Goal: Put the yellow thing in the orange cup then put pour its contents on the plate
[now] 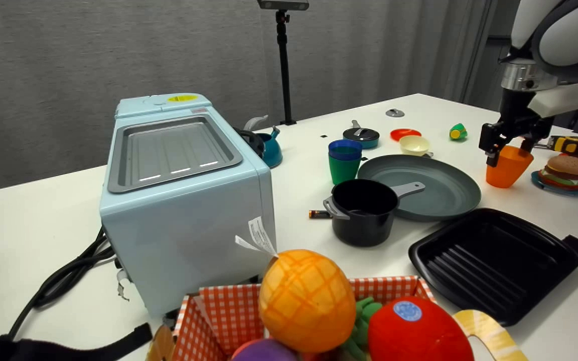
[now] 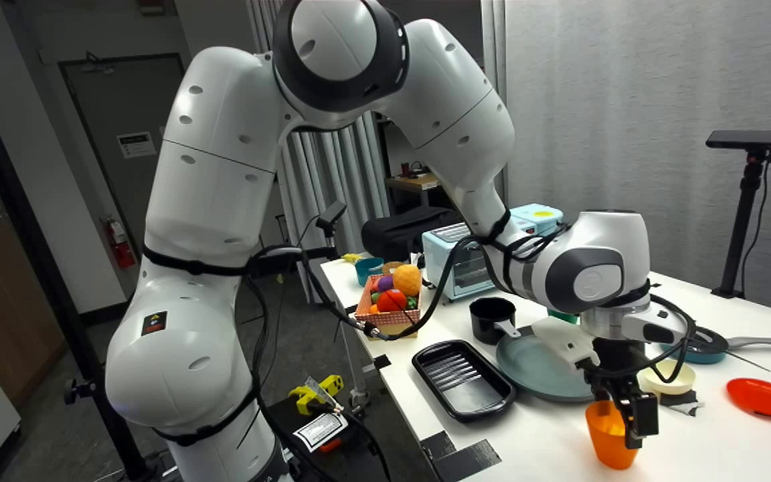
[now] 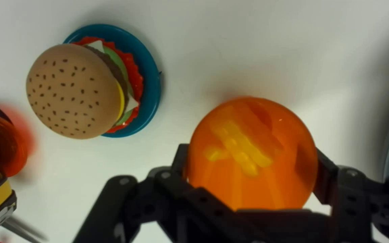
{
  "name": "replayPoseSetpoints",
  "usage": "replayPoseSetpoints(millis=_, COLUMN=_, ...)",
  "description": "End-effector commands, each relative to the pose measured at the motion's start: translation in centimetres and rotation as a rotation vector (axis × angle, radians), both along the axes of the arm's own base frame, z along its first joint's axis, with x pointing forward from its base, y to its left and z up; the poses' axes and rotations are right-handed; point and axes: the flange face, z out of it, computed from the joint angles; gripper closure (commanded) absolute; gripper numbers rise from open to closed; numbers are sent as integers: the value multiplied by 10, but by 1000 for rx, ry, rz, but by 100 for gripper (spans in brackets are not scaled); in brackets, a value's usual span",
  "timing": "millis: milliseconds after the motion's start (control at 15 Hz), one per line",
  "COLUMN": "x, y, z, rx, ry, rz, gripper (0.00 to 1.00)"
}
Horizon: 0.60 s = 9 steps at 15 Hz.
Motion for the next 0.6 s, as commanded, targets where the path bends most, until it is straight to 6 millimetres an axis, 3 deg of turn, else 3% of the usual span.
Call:
replayPoseSetpoints(millis=0, x=12, y=-8, z=3, rx=16, ry=-26, rz=7, gripper=46)
replayPoseSetpoints(millis=267, x=30, y=-19, z=28, rx=16, ry=-79, rz=-21, gripper=48)
replayPoseSetpoints(millis=533, x=62, y=-17, z=60, rx=4, ry=-162, rz=-15, gripper=48)
